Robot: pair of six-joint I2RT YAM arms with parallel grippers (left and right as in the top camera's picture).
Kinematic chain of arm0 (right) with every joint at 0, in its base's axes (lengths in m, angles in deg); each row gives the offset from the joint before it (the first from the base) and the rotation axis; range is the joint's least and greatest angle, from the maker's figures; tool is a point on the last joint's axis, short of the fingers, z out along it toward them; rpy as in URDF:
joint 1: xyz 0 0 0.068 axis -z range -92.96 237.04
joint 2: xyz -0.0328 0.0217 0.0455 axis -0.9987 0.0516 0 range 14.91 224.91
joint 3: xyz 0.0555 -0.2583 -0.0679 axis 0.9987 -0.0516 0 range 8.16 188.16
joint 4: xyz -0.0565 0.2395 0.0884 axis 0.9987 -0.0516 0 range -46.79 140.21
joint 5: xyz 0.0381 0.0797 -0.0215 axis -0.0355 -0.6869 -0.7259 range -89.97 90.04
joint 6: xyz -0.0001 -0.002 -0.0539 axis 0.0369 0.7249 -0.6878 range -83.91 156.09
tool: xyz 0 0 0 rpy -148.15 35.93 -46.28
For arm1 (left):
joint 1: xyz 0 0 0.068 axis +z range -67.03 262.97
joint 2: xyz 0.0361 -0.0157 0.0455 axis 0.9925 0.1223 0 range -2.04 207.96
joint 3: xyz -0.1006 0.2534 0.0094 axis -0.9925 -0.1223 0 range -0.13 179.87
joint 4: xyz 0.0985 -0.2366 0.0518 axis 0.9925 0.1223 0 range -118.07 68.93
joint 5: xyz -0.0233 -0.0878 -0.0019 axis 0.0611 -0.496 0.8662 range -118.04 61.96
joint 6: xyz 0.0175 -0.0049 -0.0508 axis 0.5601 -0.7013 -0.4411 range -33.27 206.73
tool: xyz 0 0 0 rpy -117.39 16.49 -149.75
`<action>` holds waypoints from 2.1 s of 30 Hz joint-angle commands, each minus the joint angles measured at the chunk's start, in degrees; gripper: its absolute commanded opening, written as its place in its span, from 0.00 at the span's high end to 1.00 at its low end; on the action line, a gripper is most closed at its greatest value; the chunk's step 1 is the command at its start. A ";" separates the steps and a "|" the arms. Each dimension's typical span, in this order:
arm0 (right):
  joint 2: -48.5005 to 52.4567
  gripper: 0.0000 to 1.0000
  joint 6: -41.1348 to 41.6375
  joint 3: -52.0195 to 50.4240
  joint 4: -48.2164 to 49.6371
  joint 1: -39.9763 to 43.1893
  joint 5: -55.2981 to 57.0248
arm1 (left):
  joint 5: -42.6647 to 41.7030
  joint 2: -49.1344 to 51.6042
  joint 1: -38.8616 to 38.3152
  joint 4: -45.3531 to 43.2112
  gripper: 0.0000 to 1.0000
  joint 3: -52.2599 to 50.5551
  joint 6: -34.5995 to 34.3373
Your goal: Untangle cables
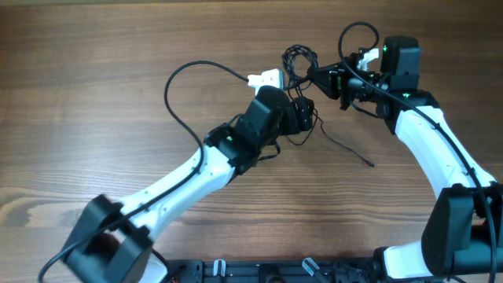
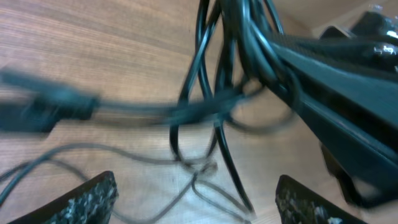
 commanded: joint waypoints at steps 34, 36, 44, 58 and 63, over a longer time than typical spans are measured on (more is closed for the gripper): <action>0.00 0.96 -55.19 -0.15 -19.41 7.17 14.73 | -9.29 8.68 12.48 -6.78 0.96 0.24 20.70; 0.00 0.96 -55.60 -0.15 -18.91 7.17 8.76 | -16.76 8.68 12.46 -6.75 0.96 0.24 20.85; 0.00 0.96 -54.66 -0.15 -14.95 3.02 -5.20 | -31.43 8.70 7.21 -6.82 0.96 0.24 22.18; 0.00 0.96 -51.67 -0.15 -21.11 -0.09 5.84 | -35.10 8.66 13.40 -12.41 0.96 0.24 23.37; 0.00 0.96 -51.43 -0.15 -22.75 -0.09 4.22 | -33.53 8.66 15.43 -13.44 0.96 0.24 23.08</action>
